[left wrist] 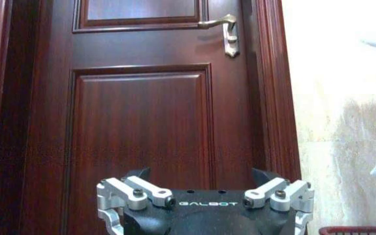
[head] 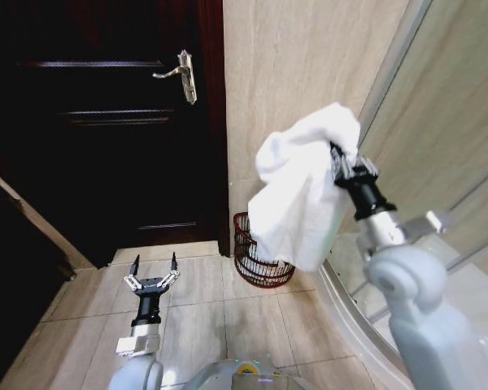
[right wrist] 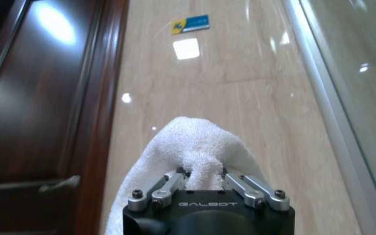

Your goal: Discard the used towel into the hamper.

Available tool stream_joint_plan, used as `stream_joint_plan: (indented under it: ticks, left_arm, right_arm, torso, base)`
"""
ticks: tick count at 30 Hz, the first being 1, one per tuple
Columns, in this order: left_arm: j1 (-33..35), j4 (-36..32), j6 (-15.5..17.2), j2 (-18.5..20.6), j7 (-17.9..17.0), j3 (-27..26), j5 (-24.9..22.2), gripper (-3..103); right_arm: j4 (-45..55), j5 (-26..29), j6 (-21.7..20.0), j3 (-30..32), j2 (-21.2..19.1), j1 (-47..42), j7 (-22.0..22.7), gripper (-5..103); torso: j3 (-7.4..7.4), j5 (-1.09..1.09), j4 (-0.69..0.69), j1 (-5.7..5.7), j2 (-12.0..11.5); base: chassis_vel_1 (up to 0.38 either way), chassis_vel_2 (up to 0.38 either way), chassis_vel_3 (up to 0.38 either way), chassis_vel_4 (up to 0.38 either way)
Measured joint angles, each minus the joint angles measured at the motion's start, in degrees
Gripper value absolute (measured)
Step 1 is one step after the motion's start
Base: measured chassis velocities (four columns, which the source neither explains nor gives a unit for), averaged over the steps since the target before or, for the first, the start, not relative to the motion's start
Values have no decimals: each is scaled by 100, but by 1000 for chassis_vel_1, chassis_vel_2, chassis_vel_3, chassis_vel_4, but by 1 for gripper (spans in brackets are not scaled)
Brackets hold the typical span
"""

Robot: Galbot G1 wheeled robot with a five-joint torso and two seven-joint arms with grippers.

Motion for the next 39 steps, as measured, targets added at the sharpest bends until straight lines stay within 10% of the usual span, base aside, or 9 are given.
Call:
stream_joint_plan:
  ticks: [13, 39]
  left_arm:
    - [1, 44, 100, 98, -69, 40, -35, 100]
    - [-15, -73, -40, 134, -64, 71, -34, 100]
  right_arm:
    - [-1424, 198, 276, -562, 676, 910, -162, 19]
    - [-2794, -541, 1528, -515, 1336, -1059, -943, 19]
  torso:
    - [0, 1, -1, 0, 0]
    - [-1, 1, 0, 0, 1]
  base:
    - [0, 0, 0, 0]
    - [0, 0, 0, 0]
